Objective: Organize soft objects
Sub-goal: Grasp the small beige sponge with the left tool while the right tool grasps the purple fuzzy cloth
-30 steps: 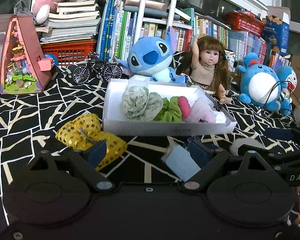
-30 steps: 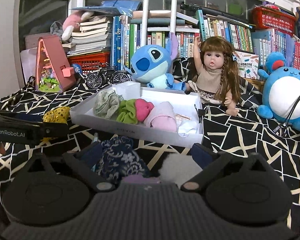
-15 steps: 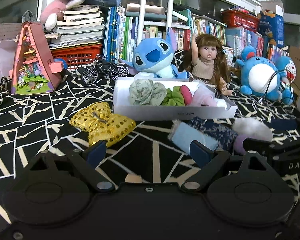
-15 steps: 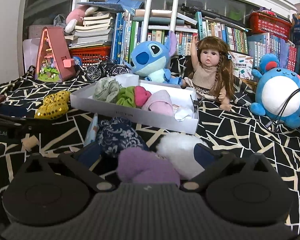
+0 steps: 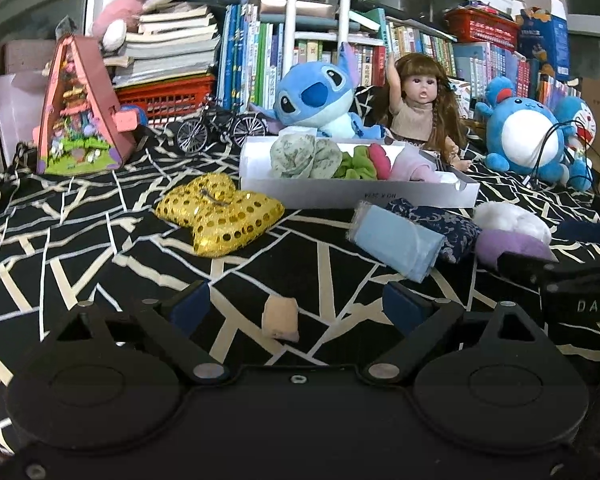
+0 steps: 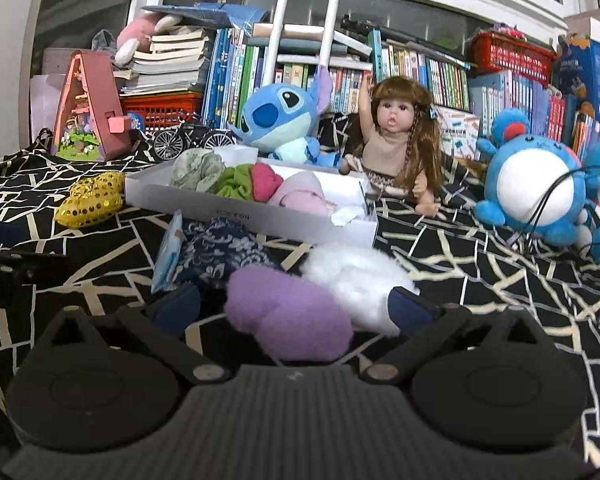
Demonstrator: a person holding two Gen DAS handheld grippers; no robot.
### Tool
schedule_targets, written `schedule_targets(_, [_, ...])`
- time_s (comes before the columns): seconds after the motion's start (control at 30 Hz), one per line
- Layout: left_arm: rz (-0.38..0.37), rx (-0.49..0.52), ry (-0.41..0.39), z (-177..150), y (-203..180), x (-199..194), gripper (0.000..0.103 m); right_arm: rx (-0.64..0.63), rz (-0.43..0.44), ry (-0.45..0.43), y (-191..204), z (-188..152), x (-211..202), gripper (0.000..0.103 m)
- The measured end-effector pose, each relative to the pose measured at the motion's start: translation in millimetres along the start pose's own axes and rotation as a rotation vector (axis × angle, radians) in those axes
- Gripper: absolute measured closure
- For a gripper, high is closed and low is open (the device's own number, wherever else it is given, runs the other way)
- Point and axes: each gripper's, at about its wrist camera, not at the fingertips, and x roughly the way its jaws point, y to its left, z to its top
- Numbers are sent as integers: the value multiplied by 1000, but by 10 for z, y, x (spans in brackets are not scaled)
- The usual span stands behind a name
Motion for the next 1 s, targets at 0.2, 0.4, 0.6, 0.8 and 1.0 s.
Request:
schedule_targets(0.2, [18,-14,8,-37,22,36,11,46,3,21,0,-55,18,0])
schedule_targets(0.4, [17,-30,11,-45,41,56,27,65,-1,29,16,-53,46,0])
schedule_targets(0.6, [-10,-56,22,-56,78,70,43,89,-4,39,35,-41,89,0])
schedule_targets(0.8, [-13,-68,26,-66,93,72,56,112,-10,53,31,-24,133,2])
schedule_targets(1.0, [-14,-68,27,-61,99,73,83,148,-2,72,12,-9,162,16])
